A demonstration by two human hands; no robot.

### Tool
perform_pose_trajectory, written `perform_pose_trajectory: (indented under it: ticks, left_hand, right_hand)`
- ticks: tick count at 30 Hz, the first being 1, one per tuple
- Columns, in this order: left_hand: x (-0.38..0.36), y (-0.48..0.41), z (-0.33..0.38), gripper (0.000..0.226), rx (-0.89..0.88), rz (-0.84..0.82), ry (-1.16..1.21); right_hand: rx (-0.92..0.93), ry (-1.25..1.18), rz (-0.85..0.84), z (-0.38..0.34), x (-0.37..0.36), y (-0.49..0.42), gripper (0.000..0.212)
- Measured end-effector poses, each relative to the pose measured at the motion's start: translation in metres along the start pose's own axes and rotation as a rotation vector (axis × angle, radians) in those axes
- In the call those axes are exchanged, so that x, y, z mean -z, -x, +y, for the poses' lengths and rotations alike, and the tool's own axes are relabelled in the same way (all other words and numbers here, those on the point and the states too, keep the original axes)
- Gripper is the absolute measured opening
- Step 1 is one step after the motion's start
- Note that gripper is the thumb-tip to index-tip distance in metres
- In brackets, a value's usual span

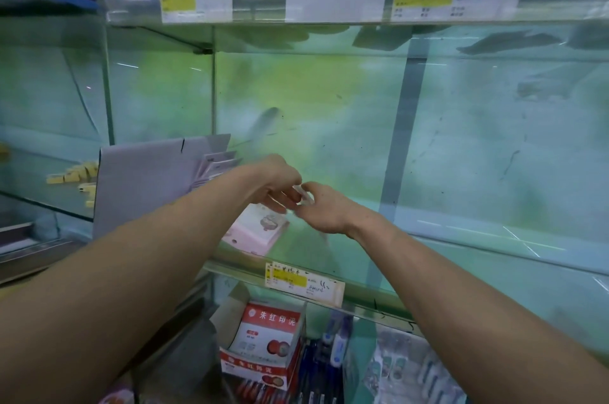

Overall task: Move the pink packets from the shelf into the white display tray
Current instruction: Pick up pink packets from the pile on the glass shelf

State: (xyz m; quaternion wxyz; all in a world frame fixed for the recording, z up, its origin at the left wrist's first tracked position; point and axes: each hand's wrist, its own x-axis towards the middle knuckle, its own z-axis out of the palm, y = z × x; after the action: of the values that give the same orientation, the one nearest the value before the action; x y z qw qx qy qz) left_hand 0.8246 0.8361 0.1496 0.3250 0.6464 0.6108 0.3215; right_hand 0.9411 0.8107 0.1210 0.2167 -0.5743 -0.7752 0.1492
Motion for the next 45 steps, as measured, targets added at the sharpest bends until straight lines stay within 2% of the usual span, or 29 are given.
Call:
perform_pose_trajectory:
  ticks: [2,4,6,8,10,11,17,20,25,28,32,34,36,37,39,40,41,45]
  left_hand:
    - [0.003,-0.003,-0.003,0.018,-0.066,0.055,-0.208]
    - [0.004,-0.002,-0.011,0.022,-0.114,0.121,-0.552]
    - [-0.001,0.000,-0.023,0.018,-0.094,0.114,-0.850]
    - [-0.009,0.001,-0.032,0.038,0.005,0.087,-1.033]
    - [-0.015,0.003,-0.033,0.061,0.068,0.067,-1.129]
    - [-0.016,0.005,-0.032,0.065,0.071,0.070,-1.145]
    - [-0.018,0.005,-0.032,0.054,-0.048,0.109,-1.058]
    - [-0.017,0.003,-0.035,0.061,-0.024,0.113,-0.970]
    - [-0.013,0.008,-0.035,0.080,-0.001,0.160,-0.977]
    - [-0.013,0.016,-0.028,0.078,-0.053,0.212,-0.859]
    - [-0.015,0.026,-0.013,0.087,-0.100,0.042,-0.692]
    - [-0.018,0.026,-0.008,0.085,-0.100,0.010,-0.640]
    - [-0.020,0.027,-0.004,0.078,-0.093,0.026,-0.573]
    - [-0.020,0.030,-0.001,0.065,-0.115,0.048,-0.562]
    - [-0.022,0.034,0.004,0.023,-0.195,0.125,-0.586]
    - [-0.025,0.036,0.008,0.018,-0.232,0.155,-0.593]
    - [-0.028,0.039,0.012,0.022,-0.258,0.164,-0.601]
    - [-0.051,0.055,0.034,0.015,-0.314,0.098,-0.618]
  right_hand:
    - [-0.020,0.111,0.053,0.003,0.004,-0.002,0.022]
    - [-0.025,0.162,0.029,0.003,0.007,-0.001,0.027]
    - [-0.029,0.194,0.023,0.002,0.008,0.000,0.030]
    - [-0.031,0.215,0.019,0.001,0.007,-0.001,0.030]
    - [-0.038,0.236,-0.004,0.000,0.004,-0.003,0.030]
    - [-0.039,0.242,-0.012,-0.001,0.003,-0.004,0.030]
    - [-0.050,0.213,-0.023,0.000,0.005,0.000,0.031]
    - [-0.045,0.231,-0.015,0.000,0.003,0.001,0.023]
    - [-0.054,0.213,0.033,0.001,-0.002,0.006,0.021]
    - [-0.073,0.239,0.076,0.001,-0.004,0.011,0.016]
    - [-0.144,0.326,0.197,0.005,-0.003,0.018,0.012]
    - [-0.163,0.386,0.249,0.009,0.000,0.023,0.011]
    - [-0.174,0.429,0.271,0.014,0.005,0.030,0.012]
    - [-0.183,0.445,0.276,0.016,0.008,0.034,0.011]
    - [-0.198,0.472,0.290,0.020,0.016,0.045,0.013]
    - [-0.204,0.480,0.295,0.022,0.021,0.051,0.016]
    - [-0.210,0.491,0.295,0.024,0.025,0.057,0.018]
    - [-0.229,0.573,0.301,0.037,0.045,0.086,0.014]
